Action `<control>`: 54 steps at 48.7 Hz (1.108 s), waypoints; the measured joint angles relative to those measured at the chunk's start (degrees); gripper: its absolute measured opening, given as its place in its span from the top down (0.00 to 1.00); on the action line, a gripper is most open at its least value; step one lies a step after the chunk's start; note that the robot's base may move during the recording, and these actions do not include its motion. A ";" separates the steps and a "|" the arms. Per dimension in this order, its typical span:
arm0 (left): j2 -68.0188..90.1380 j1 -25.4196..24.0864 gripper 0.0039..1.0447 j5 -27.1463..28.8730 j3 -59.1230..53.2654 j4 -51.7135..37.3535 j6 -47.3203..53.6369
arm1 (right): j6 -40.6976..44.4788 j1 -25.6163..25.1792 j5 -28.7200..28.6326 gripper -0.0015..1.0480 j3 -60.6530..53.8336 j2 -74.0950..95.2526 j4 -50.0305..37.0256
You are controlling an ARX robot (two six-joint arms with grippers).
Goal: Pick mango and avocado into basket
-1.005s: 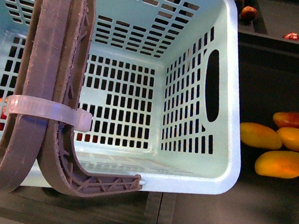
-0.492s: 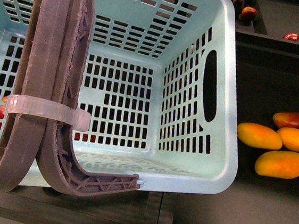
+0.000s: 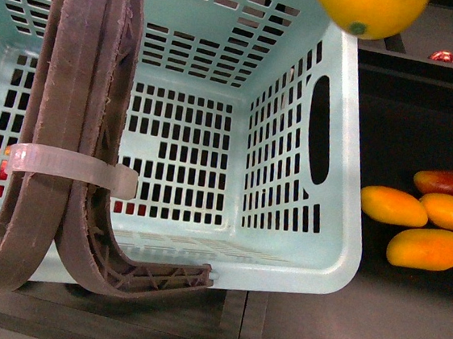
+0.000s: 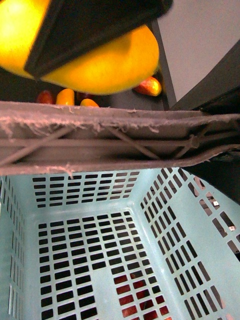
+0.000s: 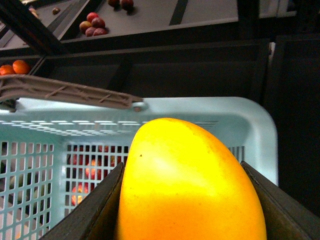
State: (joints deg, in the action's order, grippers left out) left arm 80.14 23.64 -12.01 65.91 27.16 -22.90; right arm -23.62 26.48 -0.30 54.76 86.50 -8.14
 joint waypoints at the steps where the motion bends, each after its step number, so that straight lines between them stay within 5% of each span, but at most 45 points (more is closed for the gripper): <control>1: 0.00 -0.02 0.91 0.00 0.00 0.00 0.00 | -0.07 1.14 0.42 0.42 0.39 0.74 -0.09; 23: 0.00 -0.17 0.91 0.57 0.00 0.00 0.02 | -1.42 6.88 3.87 0.42 2.62 9.60 -3.04; 30: 0.00 -0.24 0.91 0.94 0.00 0.00 0.02 | -1.70 6.84 4.70 0.17 1.90 9.38 -5.55; 36: 0.00 -0.24 0.91 0.59 0.00 0.00 0.02 | -1.70 6.08 4.96 0.06 0.44 8.00 -6.19; 54: 0.00 -0.15 0.91 0.07 0.00 0.02 0.09 | 1.36 -2.14 12.07 0.07 -7.98 -5.40 -9.51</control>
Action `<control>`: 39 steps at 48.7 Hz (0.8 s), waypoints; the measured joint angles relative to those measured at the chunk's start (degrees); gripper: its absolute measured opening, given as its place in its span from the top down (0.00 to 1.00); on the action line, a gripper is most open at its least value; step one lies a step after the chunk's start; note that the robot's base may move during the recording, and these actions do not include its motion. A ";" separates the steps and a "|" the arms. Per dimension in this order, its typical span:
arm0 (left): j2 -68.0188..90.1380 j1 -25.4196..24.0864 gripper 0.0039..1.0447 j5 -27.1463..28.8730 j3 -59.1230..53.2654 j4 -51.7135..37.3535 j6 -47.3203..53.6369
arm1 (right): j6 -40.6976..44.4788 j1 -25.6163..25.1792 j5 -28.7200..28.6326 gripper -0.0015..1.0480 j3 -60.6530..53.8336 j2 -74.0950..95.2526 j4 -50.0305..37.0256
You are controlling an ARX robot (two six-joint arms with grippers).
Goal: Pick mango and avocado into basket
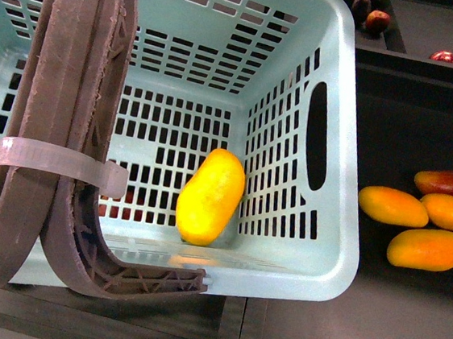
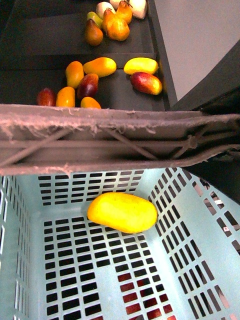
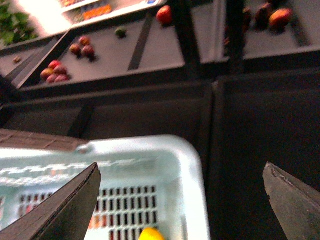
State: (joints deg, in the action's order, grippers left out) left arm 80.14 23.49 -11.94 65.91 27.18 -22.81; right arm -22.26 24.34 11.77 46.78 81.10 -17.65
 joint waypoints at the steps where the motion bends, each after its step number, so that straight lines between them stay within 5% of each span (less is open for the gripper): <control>1: 0.00 0.00 0.91 0.00 0.00 0.00 0.02 | 0.50 -0.81 0.92 0.07 -0.92 -1.29 -0.63; 12: 0.00 0.04 0.91 0.00 0.00 0.00 0.02 | 2.01 -10.14 5.29 0.07 -17.40 -18.95 -6.78; 24: 0.00 0.04 0.91 0.00 0.00 0.00 0.02 | 2.64 -12.35 7.50 0.07 -37.31 -38.82 -7.91; 35: 0.00 0.04 0.91 0.00 0.00 0.00 0.07 | 2.82 -13.07 7.82 0.07 -38.29 -40.24 -8.02; 39: 0.00 0.02 0.91 -0.04 0.00 0.00 -0.07 | 10.21 -15.30 -0.90 0.20 -40.79 -40.68 -15.04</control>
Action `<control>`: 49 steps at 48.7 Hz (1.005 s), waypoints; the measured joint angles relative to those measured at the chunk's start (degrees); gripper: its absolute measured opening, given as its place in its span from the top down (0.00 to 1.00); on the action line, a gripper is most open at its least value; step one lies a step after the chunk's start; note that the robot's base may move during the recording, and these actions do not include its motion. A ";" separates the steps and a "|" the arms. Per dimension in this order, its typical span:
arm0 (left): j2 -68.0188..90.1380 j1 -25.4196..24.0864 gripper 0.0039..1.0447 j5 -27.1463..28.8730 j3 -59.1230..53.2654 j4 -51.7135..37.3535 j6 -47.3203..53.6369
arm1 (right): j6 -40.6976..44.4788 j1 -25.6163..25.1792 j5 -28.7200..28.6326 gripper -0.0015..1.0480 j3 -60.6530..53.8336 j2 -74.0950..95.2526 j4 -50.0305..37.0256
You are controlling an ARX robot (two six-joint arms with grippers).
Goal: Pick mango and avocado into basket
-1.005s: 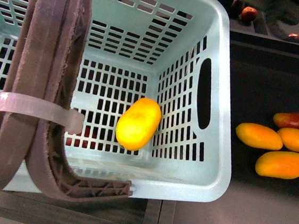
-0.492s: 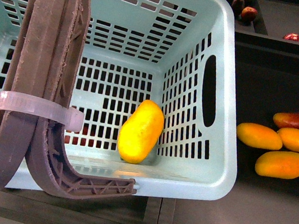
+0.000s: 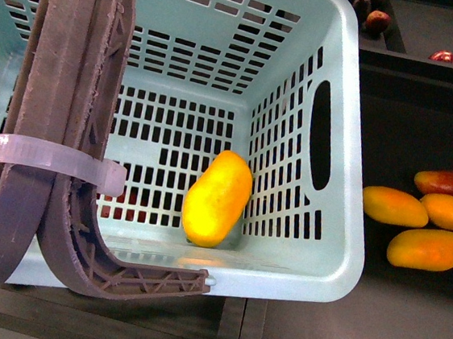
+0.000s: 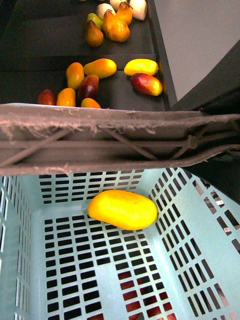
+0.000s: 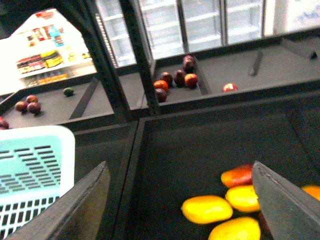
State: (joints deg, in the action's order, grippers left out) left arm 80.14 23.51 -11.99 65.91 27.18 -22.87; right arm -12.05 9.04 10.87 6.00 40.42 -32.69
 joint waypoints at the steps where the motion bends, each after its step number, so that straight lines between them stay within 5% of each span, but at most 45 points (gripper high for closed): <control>1: 0.00 0.00 0.91 0.02 0.00 0.00 0.00 | 2.89 -0.61 -1.97 0.25 -0.59 -0.79 -0.44; 15: 0.00 0.02 0.91 0.04 0.00 0.00 0.09 | 10.99 -7.34 -10.27 0.69 -3.34 -9.14 4.59; 24: 0.00 0.00 0.91 0.02 0.00 0.00 0.09 | 11.69 -8.85 -10.64 0.99 -5.75 -12.55 5.14; 37: 0.00 0.02 0.91 0.02 0.00 0.00 0.09 | 11.89 -8.90 -10.64 0.96 -5.75 -18.71 10.82; 49: 0.00 0.02 0.91 0.04 0.00 0.00 0.09 | 11.87 -8.90 -10.75 0.56 -5.75 -19.43 11.19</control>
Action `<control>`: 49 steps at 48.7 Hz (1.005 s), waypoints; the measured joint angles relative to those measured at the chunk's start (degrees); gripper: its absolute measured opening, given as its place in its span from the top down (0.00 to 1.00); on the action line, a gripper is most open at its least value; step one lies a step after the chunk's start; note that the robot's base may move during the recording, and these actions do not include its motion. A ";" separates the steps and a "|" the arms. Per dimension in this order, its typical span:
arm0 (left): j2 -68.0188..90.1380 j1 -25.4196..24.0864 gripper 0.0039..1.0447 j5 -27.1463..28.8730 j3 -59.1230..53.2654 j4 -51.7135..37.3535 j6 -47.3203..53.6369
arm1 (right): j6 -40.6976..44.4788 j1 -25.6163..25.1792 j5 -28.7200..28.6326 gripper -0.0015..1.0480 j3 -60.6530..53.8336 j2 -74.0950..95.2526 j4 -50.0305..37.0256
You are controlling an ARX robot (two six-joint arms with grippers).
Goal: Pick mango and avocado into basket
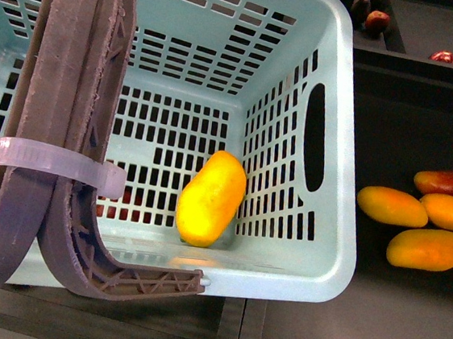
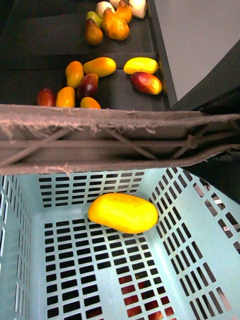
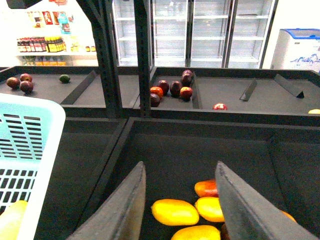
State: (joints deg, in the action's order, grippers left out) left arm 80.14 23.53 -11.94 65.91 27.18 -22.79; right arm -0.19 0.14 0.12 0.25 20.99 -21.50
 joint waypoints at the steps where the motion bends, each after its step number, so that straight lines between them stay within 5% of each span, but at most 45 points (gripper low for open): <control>1: 0.00 0.00 0.91 0.00 0.00 0.00 0.00 | 0.00 0.00 0.00 0.55 0.00 -0.02 0.00; 16: 0.00 0.37 0.91 -0.22 0.00 -0.02 0.07 | -0.04 0.00 0.22 0.06 0.02 0.00 0.04; 49: -0.15 0.11 0.91 0.00 0.11 -0.04 0.02 | 0.00 -0.11 -0.04 0.07 0.00 -0.11 0.33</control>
State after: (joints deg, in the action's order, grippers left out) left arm 79.99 23.64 -11.94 66.02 27.14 -22.76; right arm -0.19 0.03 0.08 0.25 20.88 -21.17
